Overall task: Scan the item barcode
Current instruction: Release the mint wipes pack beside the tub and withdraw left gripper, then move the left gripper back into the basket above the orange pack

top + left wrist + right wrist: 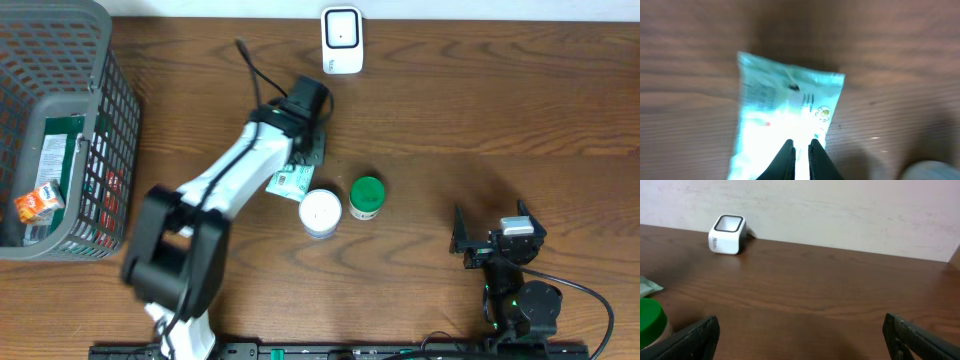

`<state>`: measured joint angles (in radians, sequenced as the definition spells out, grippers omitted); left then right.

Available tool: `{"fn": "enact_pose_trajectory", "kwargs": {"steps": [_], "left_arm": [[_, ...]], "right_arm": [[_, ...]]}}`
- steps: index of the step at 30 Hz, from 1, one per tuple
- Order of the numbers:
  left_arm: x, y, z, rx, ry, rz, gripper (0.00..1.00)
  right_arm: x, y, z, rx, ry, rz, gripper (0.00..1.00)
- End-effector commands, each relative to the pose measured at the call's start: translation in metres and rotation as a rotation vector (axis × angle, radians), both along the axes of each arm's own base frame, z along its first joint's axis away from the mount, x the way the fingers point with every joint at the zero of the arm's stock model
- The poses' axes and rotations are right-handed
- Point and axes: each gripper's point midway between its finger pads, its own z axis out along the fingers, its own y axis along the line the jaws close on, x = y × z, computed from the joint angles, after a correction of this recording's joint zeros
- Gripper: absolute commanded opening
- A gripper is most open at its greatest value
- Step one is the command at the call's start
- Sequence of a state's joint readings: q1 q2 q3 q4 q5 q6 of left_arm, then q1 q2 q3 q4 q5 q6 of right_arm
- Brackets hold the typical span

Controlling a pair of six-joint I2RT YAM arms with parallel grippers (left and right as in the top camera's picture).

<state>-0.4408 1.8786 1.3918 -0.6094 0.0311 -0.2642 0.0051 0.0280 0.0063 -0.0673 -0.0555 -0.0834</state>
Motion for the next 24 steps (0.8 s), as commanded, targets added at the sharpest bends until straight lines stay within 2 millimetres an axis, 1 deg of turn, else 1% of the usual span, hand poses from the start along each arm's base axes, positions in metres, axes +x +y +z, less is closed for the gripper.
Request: {"fn": "enact_pose_trajectory", "kwargs": {"steps": [1, 3, 5, 10, 11, 15, 19, 21, 24], "left_arm": [[0.017, 0.013, 0.075, -0.064, -0.168, 0.021, 0.11], [0.019, 0.028, 0.103, -0.072, -0.231, 0.031, 0.10], [0.019, 0.050, 0.128, -0.067, -0.280, 0.077, 0.10], [0.016, 0.114, 0.183, -0.032, -0.384, 0.227, 0.10], [0.015, 0.129, 0.195, -0.032, -0.404, 0.263, 0.10], [0.012, 0.185, 0.235, -0.025, -0.488, 0.396, 0.11], [0.007, 0.239, 0.264, -0.006, -0.572, 0.526, 0.12], [0.005, 0.265, 0.271, 0.008, -0.604, 0.588, 0.15], [0.000, 0.295, 0.274, 0.029, -0.622, 0.660, 0.15]], "right_arm": [[0.000, 0.000, -0.001, 0.011, 0.004, -0.003, 0.99], [0.000, 0.000, -0.001, 0.011, 0.004, -0.003, 0.99], [0.000, 0.000, -0.001, 0.011, 0.004, -0.003, 0.99], [0.000, 0.000, -0.001, 0.011, 0.004, -0.003, 0.99], [0.000, 0.000, -0.001, 0.011, 0.004, -0.003, 0.99], [0.000, 0.000, -0.001, 0.011, 0.004, -0.003, 0.99], [0.000, 0.000, -0.001, 0.011, 0.004, -0.003, 0.99], [0.000, 0.000, -0.001, 0.011, 0.004, -0.003, 0.99], [0.000, 0.000, -0.001, 0.011, 0.004, -0.003, 0.99]]}}
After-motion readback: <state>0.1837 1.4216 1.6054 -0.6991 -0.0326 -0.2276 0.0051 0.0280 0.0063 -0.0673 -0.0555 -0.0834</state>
